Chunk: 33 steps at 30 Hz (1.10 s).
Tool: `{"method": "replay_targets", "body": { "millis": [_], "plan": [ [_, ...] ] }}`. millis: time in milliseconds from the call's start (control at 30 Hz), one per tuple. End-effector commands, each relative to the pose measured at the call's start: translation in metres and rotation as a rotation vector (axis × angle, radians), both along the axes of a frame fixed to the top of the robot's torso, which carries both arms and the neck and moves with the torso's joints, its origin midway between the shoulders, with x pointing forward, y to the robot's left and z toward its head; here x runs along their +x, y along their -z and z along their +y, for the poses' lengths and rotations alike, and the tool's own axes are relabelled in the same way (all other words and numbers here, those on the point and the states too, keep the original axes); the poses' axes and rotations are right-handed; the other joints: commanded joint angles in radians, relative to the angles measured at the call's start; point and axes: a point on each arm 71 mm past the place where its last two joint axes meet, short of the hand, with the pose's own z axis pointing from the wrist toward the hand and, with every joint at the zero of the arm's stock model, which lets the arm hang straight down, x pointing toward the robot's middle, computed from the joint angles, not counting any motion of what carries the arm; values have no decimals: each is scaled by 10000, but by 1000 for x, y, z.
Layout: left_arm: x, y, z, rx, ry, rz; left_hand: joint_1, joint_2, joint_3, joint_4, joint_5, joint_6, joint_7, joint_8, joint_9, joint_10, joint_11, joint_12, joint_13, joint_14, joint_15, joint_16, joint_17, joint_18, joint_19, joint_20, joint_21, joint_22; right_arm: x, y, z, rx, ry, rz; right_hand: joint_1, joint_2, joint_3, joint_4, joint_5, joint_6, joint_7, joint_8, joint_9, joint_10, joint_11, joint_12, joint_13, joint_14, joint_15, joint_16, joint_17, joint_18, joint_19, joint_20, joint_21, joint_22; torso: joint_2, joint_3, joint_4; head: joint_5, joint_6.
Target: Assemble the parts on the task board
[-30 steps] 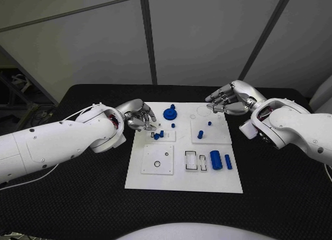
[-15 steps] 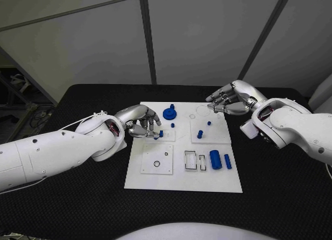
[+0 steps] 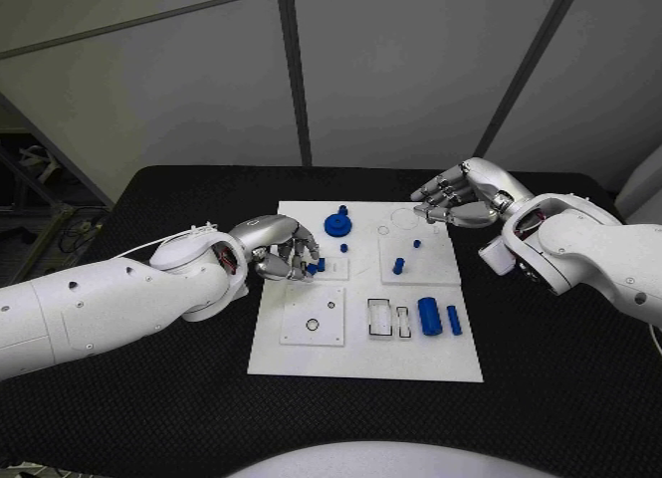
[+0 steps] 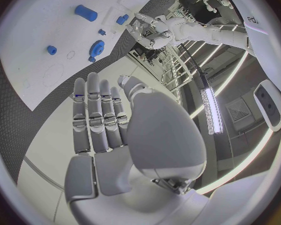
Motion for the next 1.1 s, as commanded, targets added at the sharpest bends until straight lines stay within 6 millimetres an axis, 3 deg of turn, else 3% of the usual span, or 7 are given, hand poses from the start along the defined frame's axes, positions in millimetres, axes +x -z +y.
{"method": "replay_targets", "body": {
  "millis": [33, 1100],
  "plan": [
    [1, 1, -1, 453, 178, -103, 93, 14, -79, 15, -14, 43, -7, -69, -73, -86, 29, 121, 28, 86, 8, 153, 89, -110, 87, 9, 79, 51, 0, -2, 1, -3, -46, -114, -46, 32, 17, -25, 69, 16, 4, -35, 0, -11, 39, -59, -10, 77, -16, -42, 16, 113, 69, -6, -63, -13, -7, 5, 1, -16, -1],
    [8, 10, -5, 1083, 75, 494, 282, 223, -149, 74, -4, 352, -65, -31, -314, -91, -23, 540, 80, 298, -29, 724, 472, -104, 121, -17, 255, 301, 0, -1, 2, -3, -67, -106, -60, 40, 20, -21, 71, 18, 9, -39, 0, -2, 44, -70, -22, 85, -13, -55, 19, 112, 77, -5, -73, -18, -12, 7, 17, -48, -92]
  ]
}}
